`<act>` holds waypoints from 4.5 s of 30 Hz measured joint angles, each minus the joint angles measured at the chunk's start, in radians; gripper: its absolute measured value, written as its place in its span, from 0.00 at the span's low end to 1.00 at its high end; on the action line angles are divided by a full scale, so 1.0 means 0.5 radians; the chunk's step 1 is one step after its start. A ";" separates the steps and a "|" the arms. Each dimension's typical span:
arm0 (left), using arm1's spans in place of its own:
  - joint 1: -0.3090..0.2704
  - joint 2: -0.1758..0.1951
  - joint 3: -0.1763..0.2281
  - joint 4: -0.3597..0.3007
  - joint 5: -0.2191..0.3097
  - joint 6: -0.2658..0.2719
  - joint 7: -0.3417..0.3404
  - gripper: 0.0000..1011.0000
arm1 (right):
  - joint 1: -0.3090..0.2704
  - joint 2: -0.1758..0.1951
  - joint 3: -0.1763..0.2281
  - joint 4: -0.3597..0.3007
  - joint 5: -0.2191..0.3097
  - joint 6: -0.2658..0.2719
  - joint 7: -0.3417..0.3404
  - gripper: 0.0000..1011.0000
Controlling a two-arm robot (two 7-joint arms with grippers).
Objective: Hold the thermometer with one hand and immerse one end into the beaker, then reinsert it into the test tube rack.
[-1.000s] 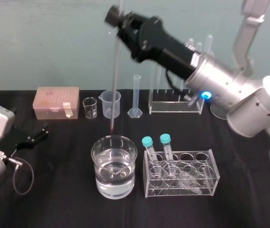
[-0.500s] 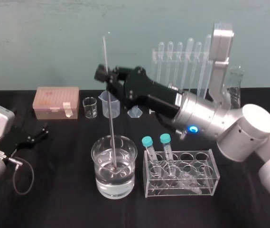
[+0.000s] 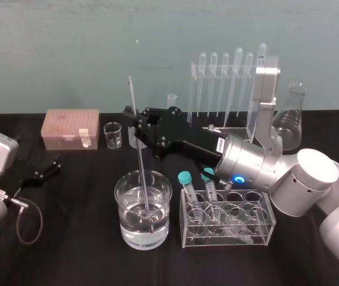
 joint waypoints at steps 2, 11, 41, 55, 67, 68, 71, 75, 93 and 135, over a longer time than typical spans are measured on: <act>0.000 0.000 0.000 0.000 0.000 0.000 0.000 1.00 | -0.002 -0.003 0.000 0.008 -0.005 -0.006 0.003 0.05; 0.000 0.000 0.000 0.000 0.000 0.000 0.000 1.00 | -0.020 -0.018 0.010 0.024 -0.017 -0.019 0.008 0.05; 0.000 0.000 0.000 0.000 0.000 0.000 0.000 1.00 | -0.014 -0.030 0.030 0.035 -0.046 -0.041 0.033 0.05; 0.000 0.000 0.000 0.000 0.000 0.000 0.000 1.00 | -0.019 -0.027 0.024 0.027 -0.048 -0.032 0.034 0.05; 0.000 0.000 0.000 0.000 0.000 0.000 0.000 1.00 | -0.018 -0.026 0.020 0.029 -0.048 -0.023 0.037 0.05; 0.000 0.000 0.000 0.000 0.000 0.000 0.000 1.00 | -0.018 -0.026 0.020 0.029 -0.048 -0.023 0.038 0.05; 0.000 0.000 0.000 0.000 0.000 0.000 0.000 1.00 | -0.015 -0.026 0.019 0.035 -0.048 -0.023 0.042 0.05; 0.000 0.000 0.000 0.000 0.000 0.000 0.000 1.00 | -0.012 -0.027 0.018 0.040 -0.047 -0.022 0.044 0.05; 0.000 0.000 0.000 0.000 0.000 0.000 0.000 1.00 | -0.013 -0.029 0.015 0.038 -0.046 -0.020 0.042 0.05; 0.000 0.000 0.000 0.000 0.000 0.000 0.000 1.00 | -0.017 -0.018 0.015 0.020 -0.046 -0.021 0.042 0.05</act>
